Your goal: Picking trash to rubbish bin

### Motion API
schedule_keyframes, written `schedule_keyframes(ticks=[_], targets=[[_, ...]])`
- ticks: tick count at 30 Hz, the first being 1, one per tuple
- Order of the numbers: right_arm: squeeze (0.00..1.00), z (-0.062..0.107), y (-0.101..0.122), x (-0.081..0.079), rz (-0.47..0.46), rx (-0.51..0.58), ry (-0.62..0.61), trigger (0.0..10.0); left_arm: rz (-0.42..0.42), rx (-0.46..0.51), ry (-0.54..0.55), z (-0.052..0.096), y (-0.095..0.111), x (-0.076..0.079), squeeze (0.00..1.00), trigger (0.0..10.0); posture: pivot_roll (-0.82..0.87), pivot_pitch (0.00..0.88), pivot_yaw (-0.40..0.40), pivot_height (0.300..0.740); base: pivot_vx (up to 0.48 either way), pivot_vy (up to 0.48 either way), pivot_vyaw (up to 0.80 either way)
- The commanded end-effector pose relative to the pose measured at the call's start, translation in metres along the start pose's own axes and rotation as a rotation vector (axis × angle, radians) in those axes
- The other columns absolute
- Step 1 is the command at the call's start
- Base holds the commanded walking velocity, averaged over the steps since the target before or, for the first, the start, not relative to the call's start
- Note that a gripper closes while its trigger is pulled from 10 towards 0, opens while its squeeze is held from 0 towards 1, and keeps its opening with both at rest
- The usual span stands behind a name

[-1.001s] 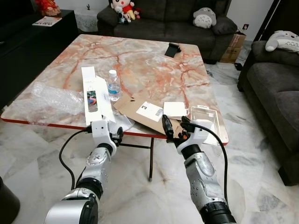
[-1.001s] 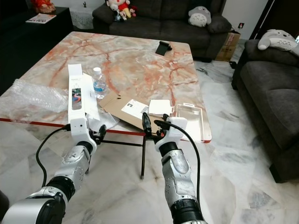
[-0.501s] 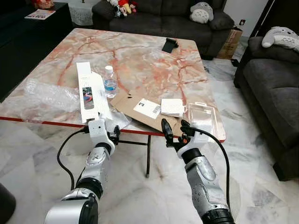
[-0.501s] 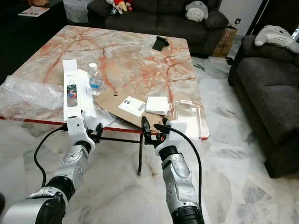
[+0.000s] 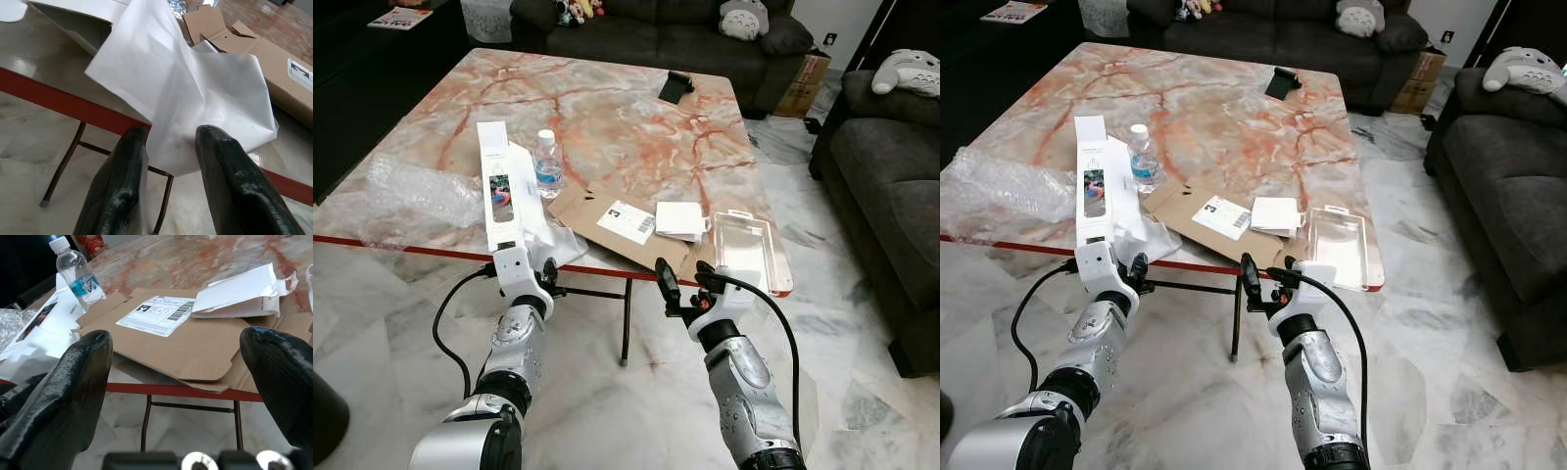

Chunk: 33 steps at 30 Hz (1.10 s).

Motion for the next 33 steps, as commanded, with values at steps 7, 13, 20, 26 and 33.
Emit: schedule_keyframes(ticks=[7, 13, 20, 26, 33], targets=[[0.00, -0.001, 0.001, 0.004, 0.004, -0.006, -0.018, 10.0, 0.007, 0.068, -0.085, -0.004, 0.017, 0.025, 0.00, 0.0, 0.06, 0.141, -0.115, 0.740, 0.000, 0.000, 0.00], [0.00, -0.002, 0.000, 0.005, 0.004, -0.007, -0.023, 10.0, 0.006, 0.059, -0.100, -0.002, 0.013, 0.027, 0.00, 0.0, 0.07, 0.135, -0.110, 0.740, 0.000, 0.000, 0.00], [0.00, -0.005, 0.000, 0.007, 0.000, -0.004, -0.031, 10.0, 0.010, 0.044, -0.141, 0.003, 0.004, 0.038, 0.00, 0.0, 0.08, 0.118, -0.105, 0.740, 0.000, 0.000, 0.00], [0.00, -0.008, 0.003, 0.010, 0.001, 0.008, -0.042, 10.0, -0.002, 0.050, -0.204, 0.007, 0.002, 0.052, 0.00, 0.0, 0.09, 0.101, -0.100, 0.740, 0.000, 0.000, 0.00], [0.00, -0.013, 0.011, 0.014, 0.002, 0.038, -0.052, 10.0, -0.074, 0.116, -0.299, 0.017, 0.011, 0.067, 0.00, 10.0, 0.11, 0.057, -0.088, 0.740, 0.000, 0.000, 0.00]])
Point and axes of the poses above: a point about 5 cm out from each wrist's last joint towards the gripper, its own z axis pointing back from the gripper into the wrist, its own y axis along the axis of the wrist's last joint, x = y × z, the point moved 5 cm from there along -z, pointing out of the wrist towards the gripper, and after that the axes turned 4 degrees about z, right-handed, at the moved point
